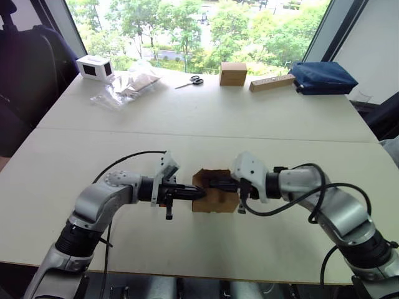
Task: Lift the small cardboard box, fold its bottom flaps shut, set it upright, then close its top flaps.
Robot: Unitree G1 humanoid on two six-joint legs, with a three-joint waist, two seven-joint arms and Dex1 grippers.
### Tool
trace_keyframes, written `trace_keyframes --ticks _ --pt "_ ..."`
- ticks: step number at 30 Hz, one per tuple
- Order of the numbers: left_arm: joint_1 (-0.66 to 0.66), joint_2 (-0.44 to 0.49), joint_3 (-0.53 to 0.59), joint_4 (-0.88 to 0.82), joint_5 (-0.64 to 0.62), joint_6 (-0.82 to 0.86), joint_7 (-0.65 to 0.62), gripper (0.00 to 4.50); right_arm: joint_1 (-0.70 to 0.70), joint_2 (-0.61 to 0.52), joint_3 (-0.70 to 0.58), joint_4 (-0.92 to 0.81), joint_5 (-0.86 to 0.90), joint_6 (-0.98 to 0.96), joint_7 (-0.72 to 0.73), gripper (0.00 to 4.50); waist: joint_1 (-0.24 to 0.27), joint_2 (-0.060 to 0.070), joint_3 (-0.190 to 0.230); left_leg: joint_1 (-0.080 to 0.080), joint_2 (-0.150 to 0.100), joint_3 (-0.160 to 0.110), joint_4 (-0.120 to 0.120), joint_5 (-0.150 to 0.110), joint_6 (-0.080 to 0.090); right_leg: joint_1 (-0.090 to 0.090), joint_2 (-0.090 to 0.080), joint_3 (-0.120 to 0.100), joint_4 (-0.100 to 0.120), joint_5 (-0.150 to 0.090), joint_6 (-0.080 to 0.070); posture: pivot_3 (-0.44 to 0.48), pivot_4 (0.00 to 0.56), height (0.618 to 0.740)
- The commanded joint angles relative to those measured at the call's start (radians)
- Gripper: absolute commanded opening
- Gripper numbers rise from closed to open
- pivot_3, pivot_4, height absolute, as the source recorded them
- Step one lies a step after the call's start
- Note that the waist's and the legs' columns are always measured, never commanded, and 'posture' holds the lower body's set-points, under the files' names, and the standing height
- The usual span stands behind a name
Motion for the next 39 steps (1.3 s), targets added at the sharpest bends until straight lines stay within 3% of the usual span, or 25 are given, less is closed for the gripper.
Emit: trace_keyframes --ticks 1,5,9,14,21,29,39 --pt "0.013 0.002 -0.018 0.005 0.014 0.003 0.017 0.14 -0.093 0.038 -0.139 -0.055 0.155 0.061 0.004 0.0 0.0 0.0 0.0 0.0 0.0 0.0 0.0 0.0 0.0 0.0 0.0 0.0 0.0 0.0 0.0 0.0 0.15 0.74" --pt "0.018 0.014 -0.041 0.005 0.027 -0.008 0.001 0.14 -0.154 0.084 -0.139 0.048 0.116 0.016 -0.047 0.0 -0.001 0.0 0.0 0.003 0.0 0.0 -0.001 0.0 0.0 0.002 0.0 0.0 0.0 0.0 0.0 0.0 0.15 0.74" --pt "0.02 0.017 -0.034 -0.003 0.018 -0.008 0.007 0.14 -0.152 0.041 0.047 0.142 -0.087 -0.095 -0.054 0.0 -0.002 0.0 0.0 0.007 0.0 0.001 -0.003 -0.001 0.001 0.006 0.0 0.0 -0.002 -0.002 -0.003 0.0 0.15 0.74" --pt "0.02 0.021 -0.023 -0.016 0.006 -0.002 0.016 0.14 -0.106 0.041 0.106 0.136 -0.1 -0.101 -0.014 0.0 -0.002 0.0 0.0 0.008 0.0 0.001 -0.003 -0.001 0.001 0.006 0.0 0.0 -0.001 -0.002 -0.003 0.0 0.15 0.74" --pt "0.022 0.023 -0.015 -0.021 -0.007 0.012 0.015 0.14 -0.05 0.036 0.093 0.067 -0.077 -0.058 0.002 0.0 -0.002 0.0 0.0 0.008 0.0 0.001 -0.003 -0.001 0.001 0.006 0.0 0.001 -0.001 -0.002 -0.003 0.0 0.15 0.74" --pt "-0.022 0.015 0.074 -0.019 -0.149 0.122 0.006 0.14 -0.012 0.009 0.112 0.058 -0.106 -0.071 0.015 0.0 -0.003 0.0 0.0 0.008 0.0 0.001 -0.003 -0.001 0.001 0.006 0.0 0.0 -0.001 -0.002 -0.003 0.0 0.15 0.74" --pt "-0.064 -0.046 0.102 0.029 -0.143 0.111 0.086 0.14 -0.014 0.023 0.113 0.077 -0.142 -0.099 0.006 0.0 -0.001 0.0 0.0 0.008 0.0 0.001 -0.003 -0.001 0.001 0.006 0.0 0.0 -0.002 -0.002 -0.003 0.0 0.15 0.74"
